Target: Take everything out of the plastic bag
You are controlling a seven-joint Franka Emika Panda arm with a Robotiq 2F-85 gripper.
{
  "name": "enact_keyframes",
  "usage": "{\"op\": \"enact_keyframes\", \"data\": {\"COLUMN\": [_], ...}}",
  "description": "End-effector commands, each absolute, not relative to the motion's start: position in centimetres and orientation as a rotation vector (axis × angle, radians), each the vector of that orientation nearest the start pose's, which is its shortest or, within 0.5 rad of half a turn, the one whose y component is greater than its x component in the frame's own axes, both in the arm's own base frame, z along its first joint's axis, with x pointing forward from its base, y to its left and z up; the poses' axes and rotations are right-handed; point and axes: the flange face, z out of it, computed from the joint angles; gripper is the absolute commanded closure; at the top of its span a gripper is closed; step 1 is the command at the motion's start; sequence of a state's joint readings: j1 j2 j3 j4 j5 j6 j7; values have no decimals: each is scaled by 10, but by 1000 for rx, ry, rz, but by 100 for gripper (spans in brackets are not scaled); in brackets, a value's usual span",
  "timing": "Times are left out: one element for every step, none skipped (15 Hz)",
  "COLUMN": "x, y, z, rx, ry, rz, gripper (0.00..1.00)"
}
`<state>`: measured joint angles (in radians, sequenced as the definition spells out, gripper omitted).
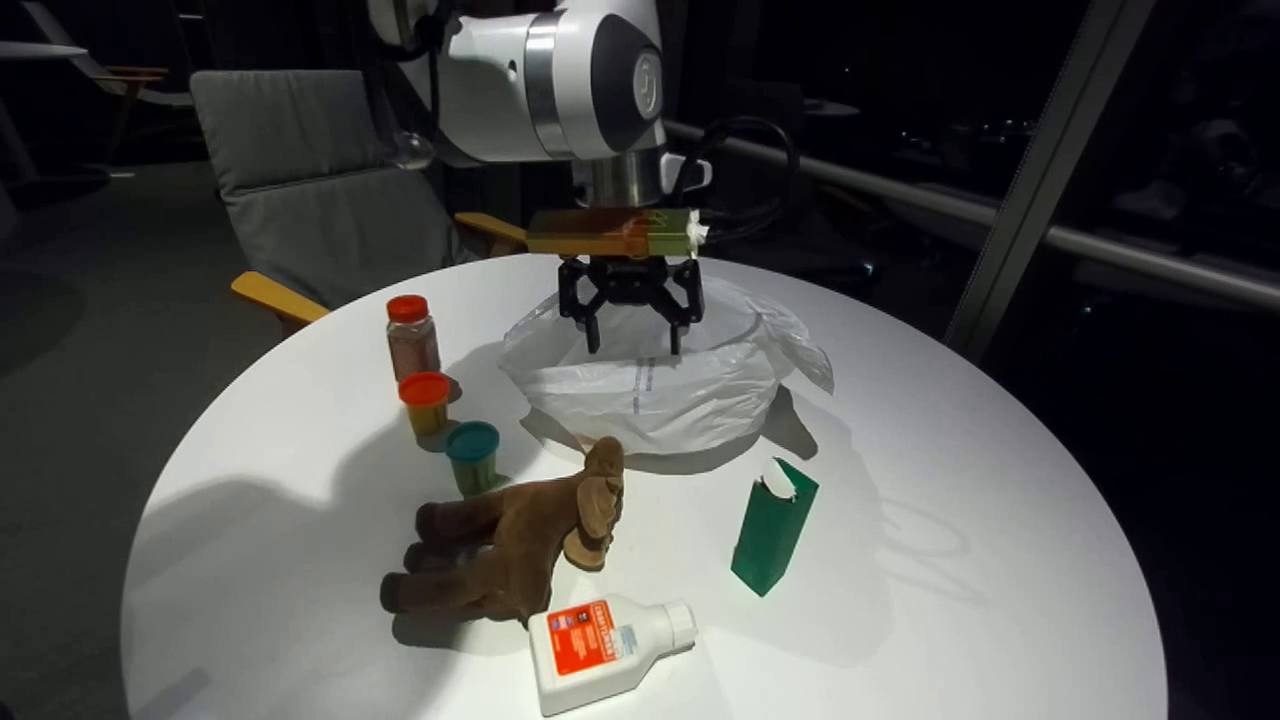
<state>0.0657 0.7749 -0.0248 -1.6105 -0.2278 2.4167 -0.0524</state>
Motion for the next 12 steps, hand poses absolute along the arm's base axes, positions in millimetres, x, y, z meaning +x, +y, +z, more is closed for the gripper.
{"op": "enact_keyframes", "data": {"x": [716,718,720,721,722,722,723,723,723,723,725,725], "y": [14,10,6,2,-2,-5,-8,-9,-9,-9,-8,-7], "z": [164,160,154,150,146,141,138,135,132,130,128,127], "rx": [-3288,-3285,-3283,-3277,-3274,-3260,-3244,-3227,-3213,-3199,-3186,-3174], "ry": [-504,-524,-544,-561,-575,-589,-606,-627,-646,-662,-673,-683], "rz": [-1,16,39,59,80,108,125,142,156,164,174,180], "gripper": [0,0,0,0,0,0,0,0,0,0,0,0]}}
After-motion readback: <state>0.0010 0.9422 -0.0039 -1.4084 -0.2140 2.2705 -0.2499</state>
